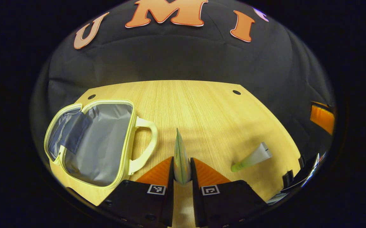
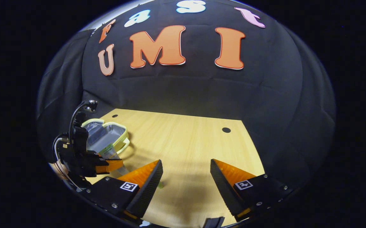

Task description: First open the suitcase, pack the skin care products into it, and then close the suitcase.

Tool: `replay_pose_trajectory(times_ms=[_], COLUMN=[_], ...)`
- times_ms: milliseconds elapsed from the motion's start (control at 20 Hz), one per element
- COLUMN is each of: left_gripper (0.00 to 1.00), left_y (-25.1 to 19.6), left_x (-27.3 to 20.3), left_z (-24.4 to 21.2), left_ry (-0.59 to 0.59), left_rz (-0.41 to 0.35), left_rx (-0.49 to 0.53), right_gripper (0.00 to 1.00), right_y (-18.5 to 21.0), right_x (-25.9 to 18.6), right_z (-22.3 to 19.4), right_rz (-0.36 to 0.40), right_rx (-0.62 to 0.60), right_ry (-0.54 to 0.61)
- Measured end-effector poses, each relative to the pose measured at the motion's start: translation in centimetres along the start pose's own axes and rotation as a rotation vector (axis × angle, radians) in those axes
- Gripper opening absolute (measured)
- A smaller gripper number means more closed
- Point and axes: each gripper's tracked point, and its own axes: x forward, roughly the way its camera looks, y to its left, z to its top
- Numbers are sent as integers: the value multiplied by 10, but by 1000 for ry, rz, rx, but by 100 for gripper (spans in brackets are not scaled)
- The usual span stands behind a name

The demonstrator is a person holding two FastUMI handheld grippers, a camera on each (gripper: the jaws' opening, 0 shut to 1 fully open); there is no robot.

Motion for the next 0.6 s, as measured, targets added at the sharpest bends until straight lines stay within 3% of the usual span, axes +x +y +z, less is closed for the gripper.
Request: replay_pose_trajectory(times_ms=[300, 450, 600], left_gripper=[26, 26, 27], left_y=[10, 29, 53], left_x=[-57, -79, -90], left_z=[13, 7, 0], left_ry=[28, 42, 31], left_rz=[-30, -1, 51], left_rx=[-20, -12, -14], right_gripper=[95, 96, 89], right_y=[55, 76, 82], right_x=[21, 40, 56], right_z=[-23, -54, -96], right_rz=[118, 172, 193], right_rx=[-32, -54, -41], right_ry=[58, 143, 255])
